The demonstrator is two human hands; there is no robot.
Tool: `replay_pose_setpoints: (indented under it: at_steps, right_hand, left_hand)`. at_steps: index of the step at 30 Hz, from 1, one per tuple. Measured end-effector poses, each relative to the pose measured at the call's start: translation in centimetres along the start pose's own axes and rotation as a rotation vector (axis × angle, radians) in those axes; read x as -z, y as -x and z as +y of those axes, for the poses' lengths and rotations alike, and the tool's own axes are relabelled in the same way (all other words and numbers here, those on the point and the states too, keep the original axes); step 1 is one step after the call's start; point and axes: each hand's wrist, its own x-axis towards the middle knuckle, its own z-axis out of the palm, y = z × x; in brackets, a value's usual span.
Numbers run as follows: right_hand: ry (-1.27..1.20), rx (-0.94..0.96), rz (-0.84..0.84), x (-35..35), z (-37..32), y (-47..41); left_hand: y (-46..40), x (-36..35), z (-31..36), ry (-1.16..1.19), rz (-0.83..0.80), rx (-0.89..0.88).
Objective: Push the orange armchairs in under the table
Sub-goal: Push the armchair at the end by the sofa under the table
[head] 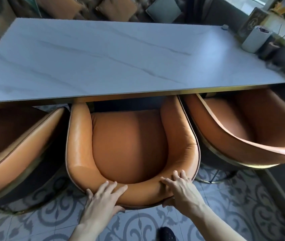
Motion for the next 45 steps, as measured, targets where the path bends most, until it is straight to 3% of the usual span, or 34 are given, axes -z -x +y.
replay_pose_setpoints:
  at_steps: [14,28,33,37,45]
  right_hand:
    - [-0.066,-0.018,-0.007,2.6,2.5,-4.6]
    - [-0.032,0.046,0.034,1.7,3.1,-4.4]
    - [-0.085,0.098,0.05,3.5,3.8,-2.5]
    - [-0.078,0.086,0.03,5.8,4.2,-1.3]
    - [-0.073,0.053,-0.087,11.3,0.0,1.8]
  left_hand:
    - [-5.0,2.1,0.8,-0.016,0.082,0.018]
    - [-4.3,1.2,2.1,0.072,0.114,0.122]
    - [-2.8,2.5,4.7,0.101,0.086,0.199]
    - [-0.3,4.9,5.7,0.041,0.163,0.231]
    - [5.5,9.4,3.4,0.064,0.204,0.305]
